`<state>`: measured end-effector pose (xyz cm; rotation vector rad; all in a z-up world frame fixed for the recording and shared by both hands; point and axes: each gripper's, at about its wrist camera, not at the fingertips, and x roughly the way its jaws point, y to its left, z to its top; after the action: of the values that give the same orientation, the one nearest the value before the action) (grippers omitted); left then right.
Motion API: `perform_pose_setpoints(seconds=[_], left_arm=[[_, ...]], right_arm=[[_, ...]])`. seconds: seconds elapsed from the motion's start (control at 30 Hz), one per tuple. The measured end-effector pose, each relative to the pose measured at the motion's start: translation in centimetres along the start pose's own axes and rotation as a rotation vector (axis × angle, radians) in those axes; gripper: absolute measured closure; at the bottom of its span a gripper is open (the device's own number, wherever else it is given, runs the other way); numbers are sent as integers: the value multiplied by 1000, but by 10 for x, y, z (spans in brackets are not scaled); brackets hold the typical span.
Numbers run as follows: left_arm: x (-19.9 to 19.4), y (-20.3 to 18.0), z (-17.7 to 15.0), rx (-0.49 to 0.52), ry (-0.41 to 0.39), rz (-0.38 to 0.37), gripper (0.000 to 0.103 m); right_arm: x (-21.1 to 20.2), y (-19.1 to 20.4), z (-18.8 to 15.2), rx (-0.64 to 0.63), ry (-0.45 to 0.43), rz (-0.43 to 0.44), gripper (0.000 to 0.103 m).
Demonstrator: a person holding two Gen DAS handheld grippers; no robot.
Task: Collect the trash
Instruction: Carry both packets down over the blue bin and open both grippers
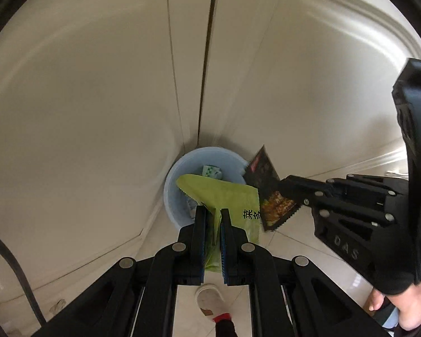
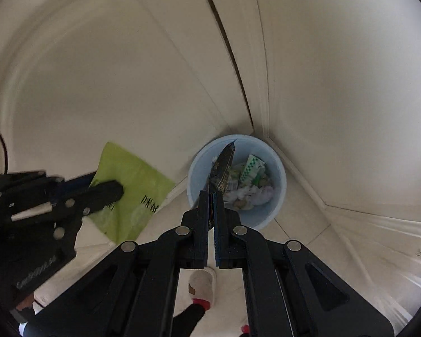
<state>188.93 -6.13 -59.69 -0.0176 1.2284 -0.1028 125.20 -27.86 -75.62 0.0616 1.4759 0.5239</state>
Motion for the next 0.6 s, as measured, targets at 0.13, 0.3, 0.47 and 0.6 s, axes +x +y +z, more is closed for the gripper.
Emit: perform_pose_setpoints(seconds=[0.13, 0.3, 0.47, 0.6], left_arm=[[2, -6, 7, 8, 9, 1, 98], [5, -6, 19, 29, 12, 7, 98], [-1, -16, 22, 54, 17, 13, 95], [-8, -23, 28, 39, 30, 48, 65]], right_arm=[[3, -16, 5, 38, -6, -4, 89], [-12, -19, 1, 56, -37, -26, 81], [-41, -23, -11, 78, -71, -79, 73], [-69, -16, -20, 93, -112, -101, 67]])
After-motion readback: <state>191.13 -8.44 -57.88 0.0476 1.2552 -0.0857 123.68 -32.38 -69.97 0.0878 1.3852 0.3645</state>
